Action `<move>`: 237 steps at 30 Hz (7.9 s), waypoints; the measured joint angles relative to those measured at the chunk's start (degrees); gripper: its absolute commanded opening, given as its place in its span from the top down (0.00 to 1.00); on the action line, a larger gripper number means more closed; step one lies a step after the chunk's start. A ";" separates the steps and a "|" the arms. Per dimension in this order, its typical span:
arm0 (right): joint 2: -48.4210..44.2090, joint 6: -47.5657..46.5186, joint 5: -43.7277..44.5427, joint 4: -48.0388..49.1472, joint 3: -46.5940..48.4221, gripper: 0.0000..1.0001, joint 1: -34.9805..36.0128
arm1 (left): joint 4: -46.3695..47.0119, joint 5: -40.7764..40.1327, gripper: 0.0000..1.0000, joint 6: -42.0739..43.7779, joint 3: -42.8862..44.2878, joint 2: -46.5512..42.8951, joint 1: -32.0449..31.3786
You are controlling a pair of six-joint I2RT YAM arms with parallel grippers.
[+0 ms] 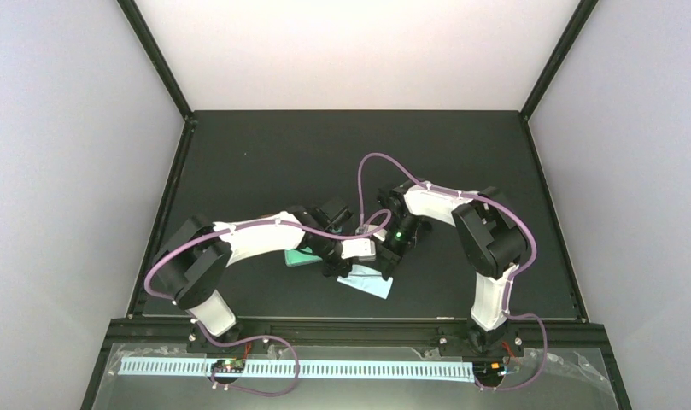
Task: Organize the sunglasses
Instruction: Fold the glasses cleaning cloth at the center of the board.
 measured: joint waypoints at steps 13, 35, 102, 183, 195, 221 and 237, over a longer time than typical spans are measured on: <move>1.09 2.78 3.54 3.19 -0.17 0.94 -0.11 | 1.70 -4.61 0.97 -3.74 0.76 3.17 0.50; 0.09 3.56 4.92 4.28 -0.98 0.93 -0.92 | 5.68 -7.48 0.62 -7.87 1.49 1.88 1.84; 0.07 6.58 8.90 7.04 -1.97 0.89 0.46 | -5.81 -2.25 0.37 9.55 -0.66 2.01 -7.54; -5.57 8.46 11.58 13.94 -8.00 0.99 4.31 | 0.04 7.52 0.35 4.52 -5.01 -10.14 11.65; -6.49 7.15 11.72 13.90 -8.83 0.99 1.46 | 6.62 9.92 0.40 -5.95 -4.96 -3.98 11.08; -8.39 -1.03 10.19 11.26 -12.35 0.99 -5.60 | 20.33 13.94 0.55 -18.14 0.48 9.81 7.93; -8.37 -1.40 9.88 10.78 -12.39 0.99 -6.25 | 20.70 10.58 0.71 -18.91 0.96 11.39 6.73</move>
